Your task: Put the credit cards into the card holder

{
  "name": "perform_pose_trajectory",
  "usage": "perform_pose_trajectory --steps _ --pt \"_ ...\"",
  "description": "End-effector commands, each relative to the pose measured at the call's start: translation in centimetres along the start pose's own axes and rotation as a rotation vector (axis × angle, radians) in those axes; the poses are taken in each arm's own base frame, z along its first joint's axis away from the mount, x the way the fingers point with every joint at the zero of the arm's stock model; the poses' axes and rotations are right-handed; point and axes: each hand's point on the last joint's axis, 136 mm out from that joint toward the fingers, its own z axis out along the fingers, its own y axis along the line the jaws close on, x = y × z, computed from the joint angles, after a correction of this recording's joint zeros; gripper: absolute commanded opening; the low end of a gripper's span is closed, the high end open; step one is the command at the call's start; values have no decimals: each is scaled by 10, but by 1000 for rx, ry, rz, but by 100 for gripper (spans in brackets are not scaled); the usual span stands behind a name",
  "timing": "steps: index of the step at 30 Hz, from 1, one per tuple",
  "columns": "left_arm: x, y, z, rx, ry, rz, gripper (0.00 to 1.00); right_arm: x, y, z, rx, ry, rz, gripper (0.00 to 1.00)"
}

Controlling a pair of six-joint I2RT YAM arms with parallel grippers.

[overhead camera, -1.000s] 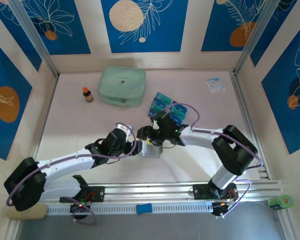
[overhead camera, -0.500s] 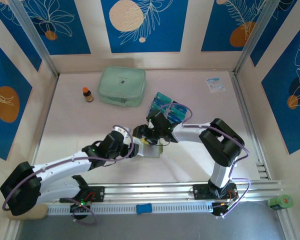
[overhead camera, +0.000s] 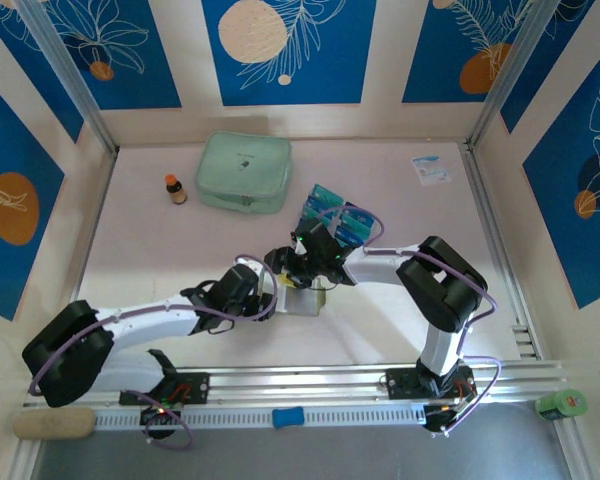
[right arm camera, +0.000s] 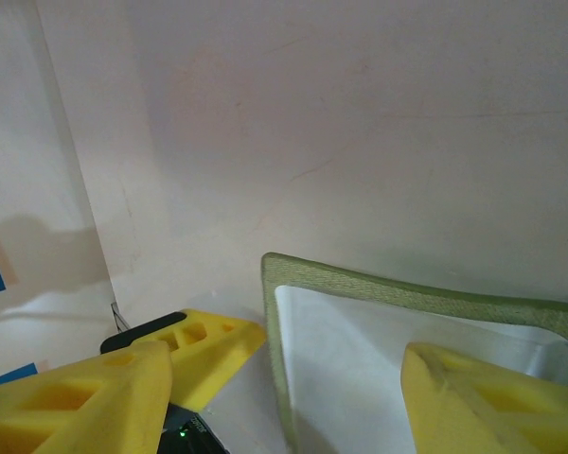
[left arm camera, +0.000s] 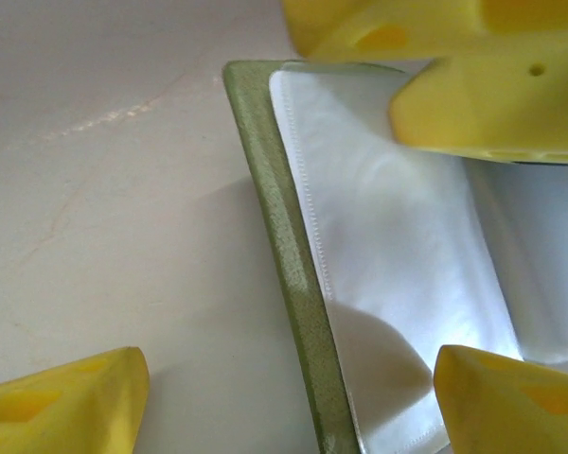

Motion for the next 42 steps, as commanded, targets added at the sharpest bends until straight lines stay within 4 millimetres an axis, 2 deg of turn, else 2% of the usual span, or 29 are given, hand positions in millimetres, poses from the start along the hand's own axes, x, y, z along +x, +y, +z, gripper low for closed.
perform_pose_trajectory --steps 1,5,8,10,16,18,24,33,37,42 --pt "-7 11 0 -68 -20 -9 79 2 8 -11 -32 2 -17 65" --pt "0 17 1 -88 -13 -25 79 6 3 -17 -2 0 -42 64" --pt "2 18 2 -88 -12 -32 79 9 -5 -17 25 9 -47 59" --pt "2 18 1 -86 -15 -35 79 11 -11 -15 42 11 -44 52" --pt "4 19 2 -82 -15 -41 79 16 -28 -12 114 4 -38 23" --pt "5 19 1 -79 -16 -41 79 15 -32 -11 132 0 -35 17" --pt "-1 15 -4 -61 -37 -49 79 13 -41 -1 165 21 -46 13" --pt "-33 3 -18 -34 -101 -38 84 10 -40 11 169 74 -98 11" --pt "-37 5 -12 -48 -96 -23 84 10 -39 10 163 78 -101 11" --pt "-31 12 0 -73 -69 -10 85 10 -37 9 153 80 -104 11"
